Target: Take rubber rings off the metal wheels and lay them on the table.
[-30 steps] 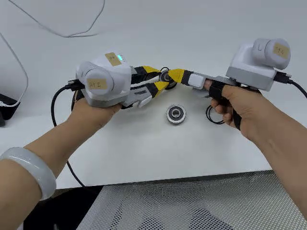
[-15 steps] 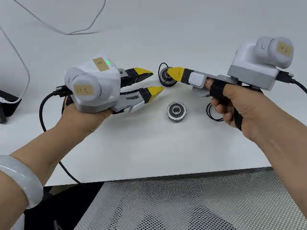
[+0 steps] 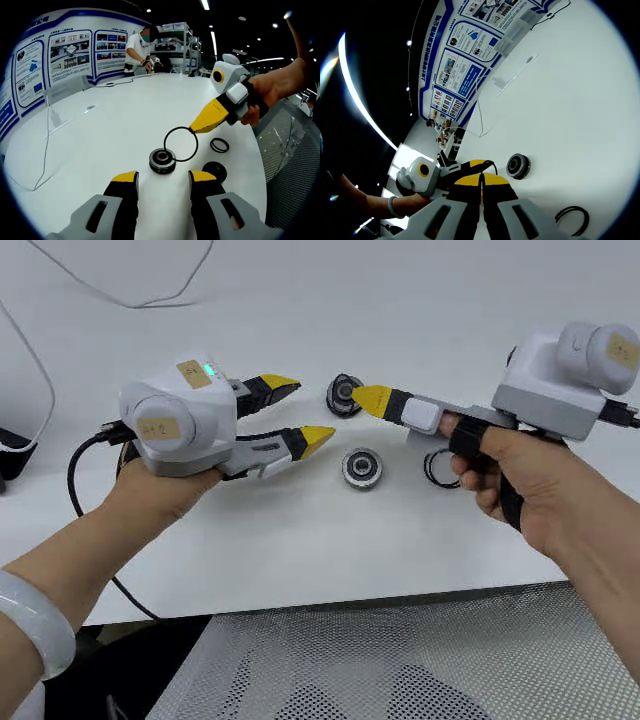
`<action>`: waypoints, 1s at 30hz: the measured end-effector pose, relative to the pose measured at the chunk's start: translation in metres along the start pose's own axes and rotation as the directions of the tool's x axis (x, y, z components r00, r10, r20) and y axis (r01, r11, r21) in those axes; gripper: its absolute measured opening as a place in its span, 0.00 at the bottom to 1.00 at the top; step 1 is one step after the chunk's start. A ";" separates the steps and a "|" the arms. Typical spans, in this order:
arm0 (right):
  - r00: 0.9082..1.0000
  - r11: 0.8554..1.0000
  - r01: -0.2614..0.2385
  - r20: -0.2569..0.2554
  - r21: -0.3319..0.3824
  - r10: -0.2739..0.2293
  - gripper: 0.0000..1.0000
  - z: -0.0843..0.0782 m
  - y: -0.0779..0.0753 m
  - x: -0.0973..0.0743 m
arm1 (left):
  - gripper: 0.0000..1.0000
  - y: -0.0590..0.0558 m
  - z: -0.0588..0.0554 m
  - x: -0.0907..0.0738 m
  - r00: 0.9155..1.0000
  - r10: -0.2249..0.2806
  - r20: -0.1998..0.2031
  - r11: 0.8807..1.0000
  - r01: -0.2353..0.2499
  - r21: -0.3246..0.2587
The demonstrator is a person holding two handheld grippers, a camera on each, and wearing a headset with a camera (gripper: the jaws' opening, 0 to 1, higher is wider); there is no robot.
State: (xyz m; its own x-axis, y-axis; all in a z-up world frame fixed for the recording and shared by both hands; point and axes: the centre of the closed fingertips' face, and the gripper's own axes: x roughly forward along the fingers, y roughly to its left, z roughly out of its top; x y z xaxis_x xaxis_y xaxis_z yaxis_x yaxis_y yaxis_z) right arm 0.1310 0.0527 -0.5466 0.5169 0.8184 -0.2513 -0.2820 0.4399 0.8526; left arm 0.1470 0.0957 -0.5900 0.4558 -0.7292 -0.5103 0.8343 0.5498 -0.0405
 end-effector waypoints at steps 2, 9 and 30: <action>1.000 1.000 -0.003 0.008 0.010 0.003 0.01 0.000 0.002 -0.005 | 0.44 0.001 -0.001 -0.001 1.000 0.003 -0.002 1.000 -0.003 -0.001; 1.000 1.000 0.019 0.019 0.022 -0.019 0.01 -0.006 0.003 -0.034 | 0.48 0.004 -0.005 -0.008 1.000 0.014 -0.005 1.000 -0.014 -0.017; 0.986 0.977 0.163 0.024 0.138 -0.167 0.01 -0.022 -0.051 -0.095 | 0.53 0.008 -0.016 -0.016 1.000 0.023 -0.012 0.999 -0.024 -0.035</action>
State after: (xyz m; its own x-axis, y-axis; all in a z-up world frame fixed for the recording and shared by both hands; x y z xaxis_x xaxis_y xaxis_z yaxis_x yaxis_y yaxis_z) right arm 0.0785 -0.0391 -0.5769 0.5758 0.7241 -0.3796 -0.0797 0.5118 0.8554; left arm 0.1410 0.1184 -0.5958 0.4713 -0.7113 -0.5216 0.8120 0.5808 -0.0584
